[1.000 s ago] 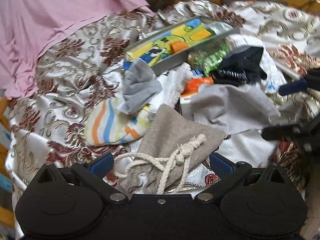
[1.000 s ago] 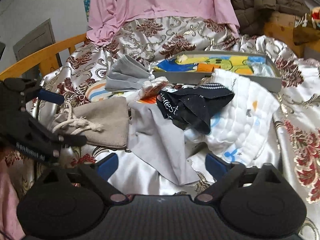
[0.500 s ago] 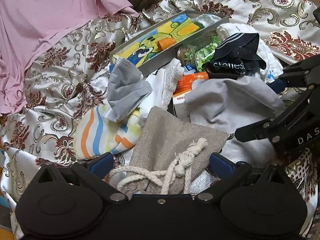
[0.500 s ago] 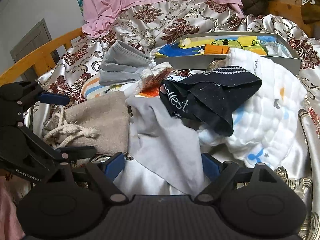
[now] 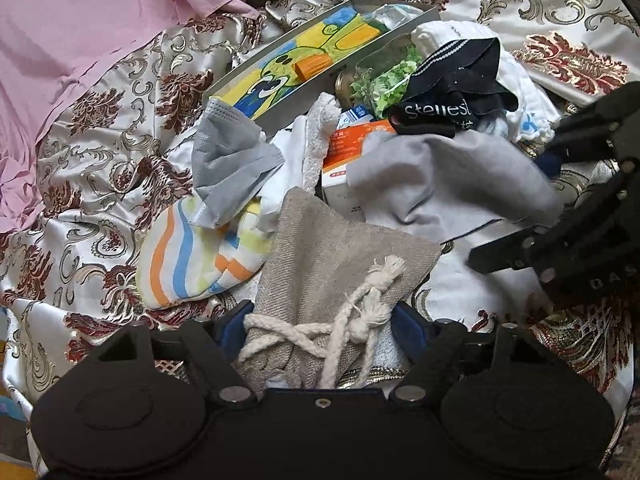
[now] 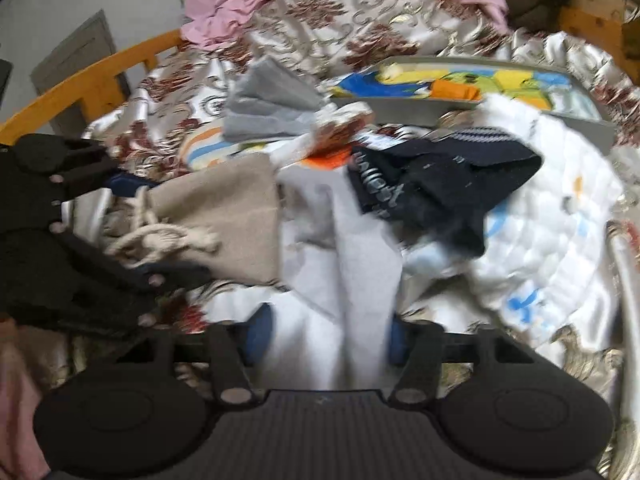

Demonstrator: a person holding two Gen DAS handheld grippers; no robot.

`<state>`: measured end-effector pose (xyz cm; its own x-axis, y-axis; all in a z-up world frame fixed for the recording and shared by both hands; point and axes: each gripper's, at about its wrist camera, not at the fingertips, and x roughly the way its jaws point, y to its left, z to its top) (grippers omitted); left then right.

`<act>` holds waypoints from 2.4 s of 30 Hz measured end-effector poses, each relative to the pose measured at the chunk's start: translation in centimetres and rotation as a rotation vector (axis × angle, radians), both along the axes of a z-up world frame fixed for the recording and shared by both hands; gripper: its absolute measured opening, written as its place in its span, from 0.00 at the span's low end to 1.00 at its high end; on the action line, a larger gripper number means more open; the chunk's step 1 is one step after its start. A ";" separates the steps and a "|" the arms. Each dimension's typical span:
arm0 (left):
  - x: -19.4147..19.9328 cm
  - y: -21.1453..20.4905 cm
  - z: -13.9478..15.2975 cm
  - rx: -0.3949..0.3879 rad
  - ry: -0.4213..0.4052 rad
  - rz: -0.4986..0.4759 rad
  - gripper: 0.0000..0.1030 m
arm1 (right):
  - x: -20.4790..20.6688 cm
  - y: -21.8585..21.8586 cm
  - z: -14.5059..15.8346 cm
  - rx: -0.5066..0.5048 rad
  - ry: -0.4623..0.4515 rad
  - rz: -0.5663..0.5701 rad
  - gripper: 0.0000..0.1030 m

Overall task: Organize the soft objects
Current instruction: 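Grasp the beige drawstring pouch with the left gripper while the right gripper grasps the grey cloth, then carry the beige pouch and grey cloth over the cartoon tray and lower them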

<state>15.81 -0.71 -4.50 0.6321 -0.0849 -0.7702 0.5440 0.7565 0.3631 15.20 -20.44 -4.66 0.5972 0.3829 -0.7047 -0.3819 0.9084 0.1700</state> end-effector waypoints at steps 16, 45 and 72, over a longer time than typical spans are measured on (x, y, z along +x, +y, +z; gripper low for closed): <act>0.5 0.7 0.6 -0.048 -0.009 0.060 0.59 | 3.4 1.0 0.6 0.072 -0.067 0.007 0.24; -2.1 3.0 5.6 -0.294 -0.221 0.239 0.35 | -6.0 4.7 3.5 -0.298 -0.657 0.147 0.06; 12.5 -6.6 10.3 -0.511 -0.403 0.263 0.35 | 10.9 -7.0 9.3 -0.235 -0.797 -0.186 0.07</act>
